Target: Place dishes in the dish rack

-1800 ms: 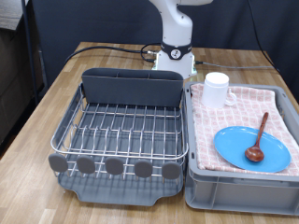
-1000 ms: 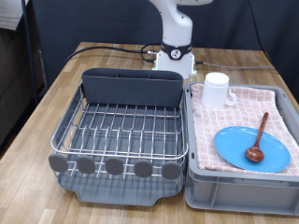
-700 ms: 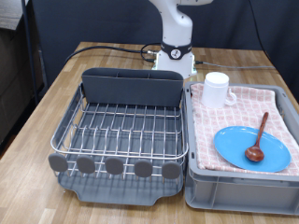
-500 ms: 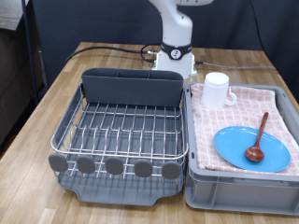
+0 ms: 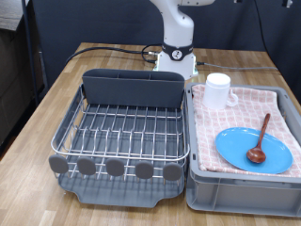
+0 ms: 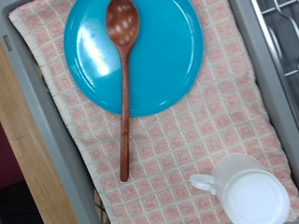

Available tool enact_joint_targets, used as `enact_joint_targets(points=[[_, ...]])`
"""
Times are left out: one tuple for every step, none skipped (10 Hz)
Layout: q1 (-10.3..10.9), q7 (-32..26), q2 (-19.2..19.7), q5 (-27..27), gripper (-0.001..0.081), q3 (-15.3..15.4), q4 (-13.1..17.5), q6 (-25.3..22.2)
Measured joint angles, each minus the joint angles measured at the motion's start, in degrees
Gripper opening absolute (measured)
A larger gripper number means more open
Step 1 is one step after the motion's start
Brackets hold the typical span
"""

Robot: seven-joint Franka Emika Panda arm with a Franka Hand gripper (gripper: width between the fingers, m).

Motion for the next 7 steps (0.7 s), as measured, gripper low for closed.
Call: enact_joint_targets(points=[[0.1, 0.3, 2.5, -0.3, 0.0802, 0.6, 1.6, 0.5], [0.1, 1.4, 4.9, -1.0, 0.0802, 1.2, 3.0, 1.1], [0.2, 3.4, 7.2, -2.3, 0.0802, 2.1, 3.8, 2.4], [0.3, 5.7, 9.3, -4.2, 0.0802, 3.1, 4.0, 4.3], [0.6, 7.7, 11.1, -5.9, 0.0802, 4.1, 3.7, 6.6], [0.8, 8.8, 12.4, -6.9, 0.0802, 4.5, 3.7, 8.3], [0.8, 8.8, 12.4, -6.8, 0.0802, 4.4, 3.8, 8.0]])
